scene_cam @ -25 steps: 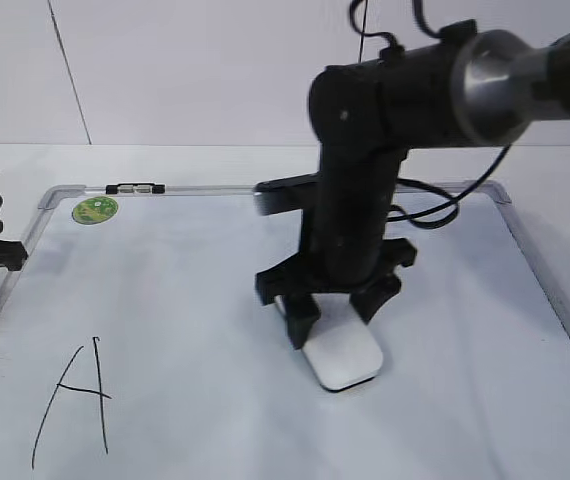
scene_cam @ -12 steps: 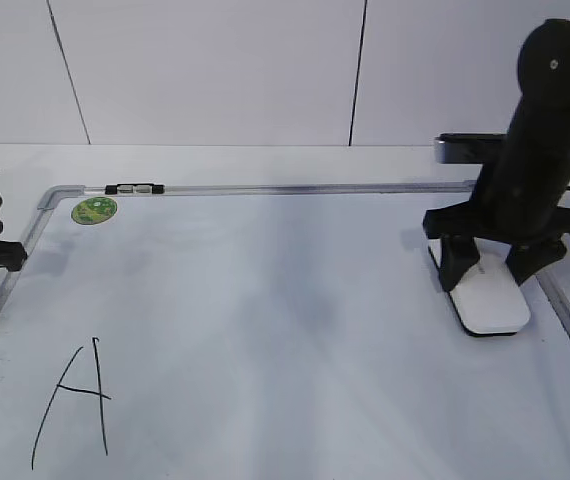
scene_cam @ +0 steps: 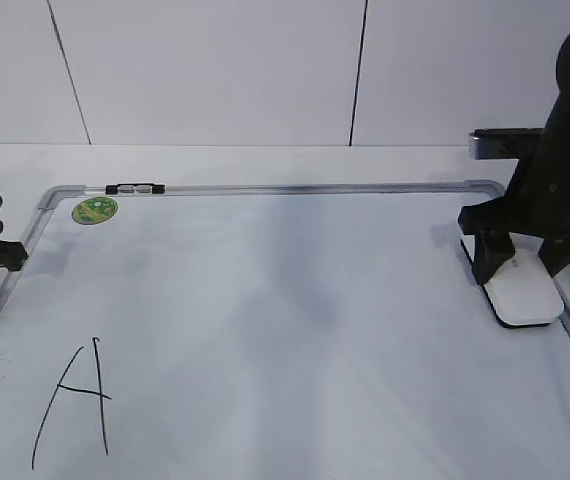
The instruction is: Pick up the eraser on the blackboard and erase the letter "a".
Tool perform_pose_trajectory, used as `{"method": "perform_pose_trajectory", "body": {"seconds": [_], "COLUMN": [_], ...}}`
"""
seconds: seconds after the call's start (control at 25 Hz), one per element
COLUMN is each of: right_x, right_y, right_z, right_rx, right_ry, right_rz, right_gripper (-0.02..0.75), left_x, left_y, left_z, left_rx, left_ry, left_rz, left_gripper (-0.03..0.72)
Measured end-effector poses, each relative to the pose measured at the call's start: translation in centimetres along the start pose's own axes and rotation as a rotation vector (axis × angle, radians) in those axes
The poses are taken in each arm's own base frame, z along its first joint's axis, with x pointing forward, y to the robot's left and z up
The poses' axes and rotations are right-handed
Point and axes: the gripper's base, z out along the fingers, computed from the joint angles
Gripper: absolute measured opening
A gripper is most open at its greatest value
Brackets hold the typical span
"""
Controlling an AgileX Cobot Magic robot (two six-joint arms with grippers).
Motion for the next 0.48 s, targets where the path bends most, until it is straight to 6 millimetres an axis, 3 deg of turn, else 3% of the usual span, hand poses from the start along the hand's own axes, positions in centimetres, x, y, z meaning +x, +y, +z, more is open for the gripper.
{"method": "perform_pose_trajectory", "body": {"seconds": [0.48], "right_x": [-0.1], "right_y": [-1.5], "right_z": [0.8], "right_rx": [-0.005], "right_ry": [0.018], "right_rz": [0.033], "right_gripper": [0.530], "left_x": [0.0], "left_y": [0.0], "left_z": [0.0], "left_rx": [0.000], "left_ry": [-0.002], "left_rz": [0.000], "left_gripper": [0.017]}}
